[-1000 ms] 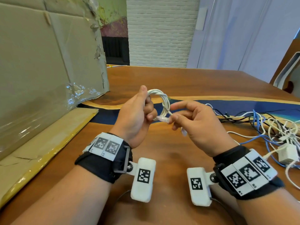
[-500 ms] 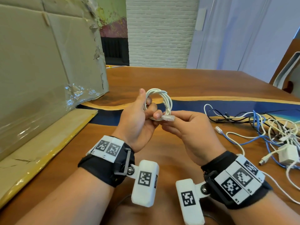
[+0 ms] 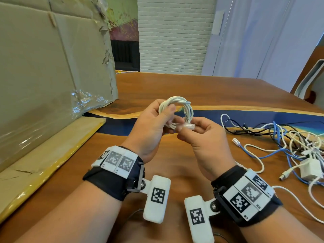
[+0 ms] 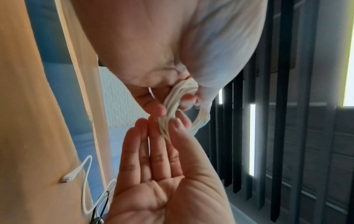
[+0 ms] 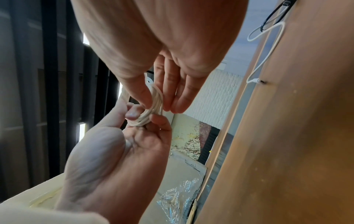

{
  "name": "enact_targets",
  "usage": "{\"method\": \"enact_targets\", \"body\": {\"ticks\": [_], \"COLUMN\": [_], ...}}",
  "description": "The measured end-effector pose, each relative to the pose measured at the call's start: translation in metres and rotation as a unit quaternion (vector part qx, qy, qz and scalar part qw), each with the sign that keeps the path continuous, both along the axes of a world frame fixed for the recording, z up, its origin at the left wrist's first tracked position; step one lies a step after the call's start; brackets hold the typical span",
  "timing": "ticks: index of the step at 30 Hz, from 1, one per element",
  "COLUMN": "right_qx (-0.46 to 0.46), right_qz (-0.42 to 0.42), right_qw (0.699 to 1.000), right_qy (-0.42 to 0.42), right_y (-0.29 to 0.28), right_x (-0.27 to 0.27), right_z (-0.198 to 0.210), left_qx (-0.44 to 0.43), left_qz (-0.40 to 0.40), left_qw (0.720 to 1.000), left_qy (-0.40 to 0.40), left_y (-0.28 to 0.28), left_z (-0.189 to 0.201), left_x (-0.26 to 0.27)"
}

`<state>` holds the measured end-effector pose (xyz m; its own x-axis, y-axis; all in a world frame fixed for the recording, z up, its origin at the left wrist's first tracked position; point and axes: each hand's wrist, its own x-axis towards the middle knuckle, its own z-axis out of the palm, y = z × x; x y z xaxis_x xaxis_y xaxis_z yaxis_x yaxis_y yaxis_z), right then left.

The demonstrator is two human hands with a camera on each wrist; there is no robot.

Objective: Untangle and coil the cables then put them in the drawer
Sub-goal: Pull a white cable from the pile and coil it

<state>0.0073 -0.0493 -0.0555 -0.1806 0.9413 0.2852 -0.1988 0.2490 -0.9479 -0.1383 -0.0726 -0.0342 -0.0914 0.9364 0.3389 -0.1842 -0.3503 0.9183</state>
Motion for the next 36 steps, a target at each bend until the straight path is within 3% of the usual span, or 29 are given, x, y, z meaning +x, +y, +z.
{"method": "enact_targets", "body": {"ticks": [6,11,21,29,31,36], "right_qx": [-0.003,-0.035,-0.071,-0.068,-0.062,-0.023], "right_qz": [-0.018,-0.005,0.125,0.239,0.223,0.116], "right_qw": [1.000,0.998,0.982,0.953,0.961,0.993], "right_qy": [0.018,0.061,0.121,0.172,0.152,0.011], "right_y": [0.009,0.014,0.011,0.010,0.009,0.012], "right_x": [0.012,0.014,0.015,0.020,0.019,0.022], "right_z": [0.004,0.001,0.011,0.015,0.014,0.013], "left_qx": [-0.006,-0.037,-0.095,-0.134,-0.144,-0.132], "left_qz": [0.095,0.116,0.040,-0.013,-0.015,-0.014], "left_qw": [0.993,0.989,0.994,0.989,0.988,0.990], "left_qy": [0.076,0.087,-0.045,-0.063,-0.057,-0.047], "left_y": [0.002,0.004,0.001,0.000,-0.001,-0.003], "left_z": [-0.003,-0.008,-0.006,-0.003,-0.003,0.001], "left_x": [-0.011,0.000,0.006,0.005,0.002,-0.003]}}
